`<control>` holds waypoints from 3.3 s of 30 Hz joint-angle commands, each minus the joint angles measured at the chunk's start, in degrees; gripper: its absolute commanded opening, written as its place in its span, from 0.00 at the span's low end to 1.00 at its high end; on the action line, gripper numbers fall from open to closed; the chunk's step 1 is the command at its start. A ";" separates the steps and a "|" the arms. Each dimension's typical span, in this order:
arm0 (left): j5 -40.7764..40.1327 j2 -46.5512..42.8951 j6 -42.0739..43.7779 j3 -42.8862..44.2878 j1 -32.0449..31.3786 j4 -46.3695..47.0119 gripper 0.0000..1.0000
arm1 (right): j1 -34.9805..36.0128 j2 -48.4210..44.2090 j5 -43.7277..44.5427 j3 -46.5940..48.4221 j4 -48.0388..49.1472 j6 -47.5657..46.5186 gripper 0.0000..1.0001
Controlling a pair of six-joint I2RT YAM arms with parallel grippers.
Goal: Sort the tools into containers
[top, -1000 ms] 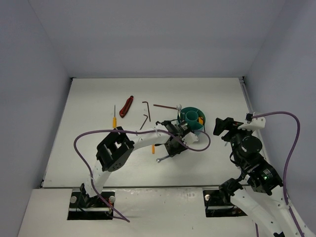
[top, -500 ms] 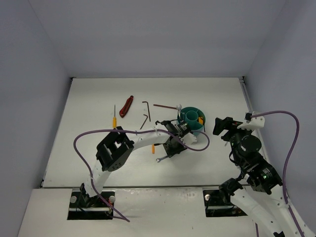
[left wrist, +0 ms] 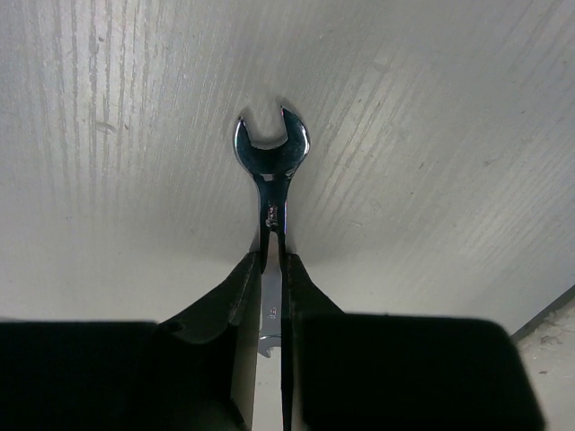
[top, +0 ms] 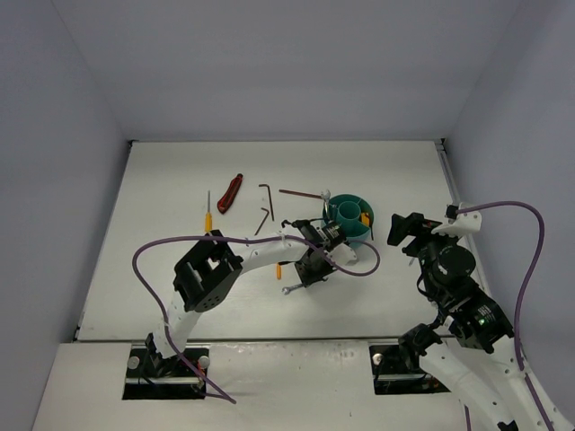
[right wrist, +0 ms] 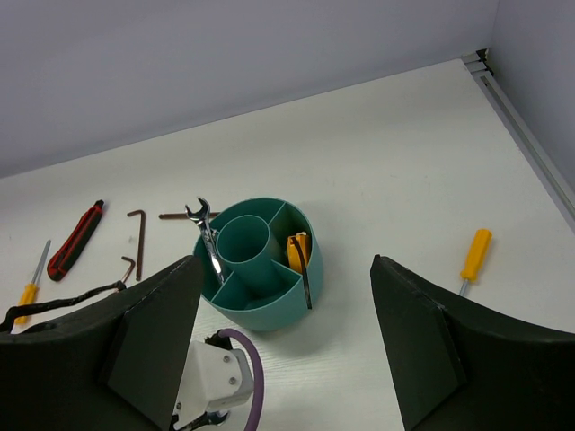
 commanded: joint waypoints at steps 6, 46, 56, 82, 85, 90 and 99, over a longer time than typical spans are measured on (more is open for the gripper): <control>-0.92 -9.40 -0.22 -0.19 1.87 -2.74 0.00 | 0.11 -0.67 1.52 1.66 4.49 0.37 0.72; -11.63 -12.82 -39.57 -9.92 12.26 70.21 0.00 | 0.11 -2.44 4.04 4.69 1.08 -0.25 0.73; -13.13 -13.06 -36.46 -13.54 11.65 72.48 0.01 | 0.11 -2.18 3.93 4.21 0.90 0.03 0.74; -18.00 -31.60 -29.88 -20.82 9.82 57.82 0.53 | -3.43 14.89 11.76 3.51 -2.62 9.99 0.75; -22.13 -37.36 -27.19 -18.70 10.16 43.21 0.57 | -13.09 20.88 3.46 3.26 -2.57 11.51 0.75; -23.31 -44.61 -23.54 -17.48 10.74 25.00 0.61 | -25.43 28.91 -5.89 1.36 -1.48 15.08 0.75; -22.11 -57.84 -12.82 -22.42 11.54 10.52 0.65 | -33.93 42.41 -9.31 -3.66 5.40 19.65 0.69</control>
